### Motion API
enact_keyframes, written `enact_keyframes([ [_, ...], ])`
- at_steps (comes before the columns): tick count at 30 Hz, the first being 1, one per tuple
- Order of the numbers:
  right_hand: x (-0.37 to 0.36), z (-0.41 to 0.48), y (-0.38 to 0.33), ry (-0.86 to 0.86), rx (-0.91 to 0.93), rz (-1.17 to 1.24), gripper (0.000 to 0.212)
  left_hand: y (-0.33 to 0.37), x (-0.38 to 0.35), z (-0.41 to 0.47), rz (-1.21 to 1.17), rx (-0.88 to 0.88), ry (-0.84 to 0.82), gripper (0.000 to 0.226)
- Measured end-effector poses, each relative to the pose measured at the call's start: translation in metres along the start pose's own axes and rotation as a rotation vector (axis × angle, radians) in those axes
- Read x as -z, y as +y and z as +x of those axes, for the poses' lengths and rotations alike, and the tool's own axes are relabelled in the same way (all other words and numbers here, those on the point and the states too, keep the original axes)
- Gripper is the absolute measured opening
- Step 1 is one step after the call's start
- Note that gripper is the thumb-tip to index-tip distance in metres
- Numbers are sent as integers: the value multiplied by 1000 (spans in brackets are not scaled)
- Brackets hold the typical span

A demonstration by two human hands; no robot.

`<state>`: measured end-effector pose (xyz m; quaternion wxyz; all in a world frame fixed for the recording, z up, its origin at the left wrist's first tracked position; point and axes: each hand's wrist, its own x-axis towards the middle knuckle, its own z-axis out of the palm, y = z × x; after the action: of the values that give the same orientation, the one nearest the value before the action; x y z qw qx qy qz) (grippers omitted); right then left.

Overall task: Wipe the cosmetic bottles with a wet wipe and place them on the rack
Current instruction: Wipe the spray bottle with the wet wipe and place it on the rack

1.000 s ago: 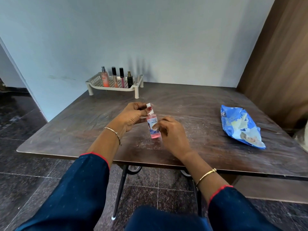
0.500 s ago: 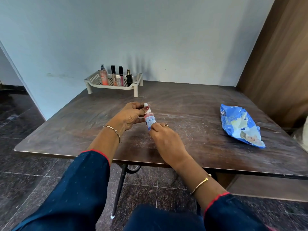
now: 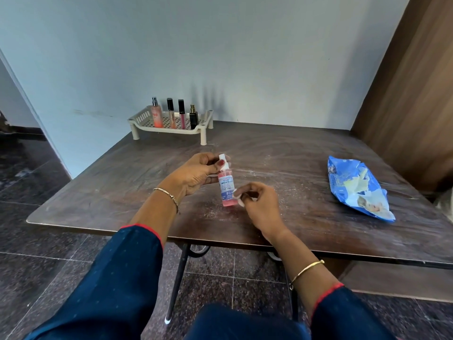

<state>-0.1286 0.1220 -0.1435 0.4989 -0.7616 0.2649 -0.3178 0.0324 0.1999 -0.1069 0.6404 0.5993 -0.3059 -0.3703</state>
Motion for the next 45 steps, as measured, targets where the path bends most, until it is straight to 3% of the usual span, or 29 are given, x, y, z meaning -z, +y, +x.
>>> enact_keyframes([
  [4, -5, 15, -20, 67, 32, -16, 25, -7, -5, -4, -11, -24, -45, 21],
  [8, -4, 10, -27, 64, 504, -500, 21, -6, -6, -6, -21, -42, -37, 18],
  [11, -1, -5, -17, 14, 728, -657, 20, -6, -4, -7, -22, -37, -45, 20],
  [17, 10, -16, 6, -30, 639, -578, 17, 0, -1, -13, -53, -26, -114, 25],
  [21, 5, -5, -11, 98, 606, -480, 12, 4, -6, -16, -55, -31, -156, 27],
  [23, -2, -3, -19, 136, 658, -544, 17, 5, -9, -18, -58, -37, -159, 25],
  [27, -6, -13, -10, -50, 799, -776, 22, 3, -8, -18, -69, -19, -104, 25],
  [30, 0, -23, -4, -123, 784, -825, 19, 1, -14, -18, -79, 2, -32, 23],
  [35, 6, -32, -3, -167, 766, -866, 21, 2, -29, -15, 110, -58, 86, 16],
  [40, 14, -31, 6, -157, 697, -715, 25, 4, -25, -19, 123, -48, 114, 12],
  [45, 9, -11, -3, 55, 578, -472, 18, 0, -27, -27, -12, -74, 155, 19],
])
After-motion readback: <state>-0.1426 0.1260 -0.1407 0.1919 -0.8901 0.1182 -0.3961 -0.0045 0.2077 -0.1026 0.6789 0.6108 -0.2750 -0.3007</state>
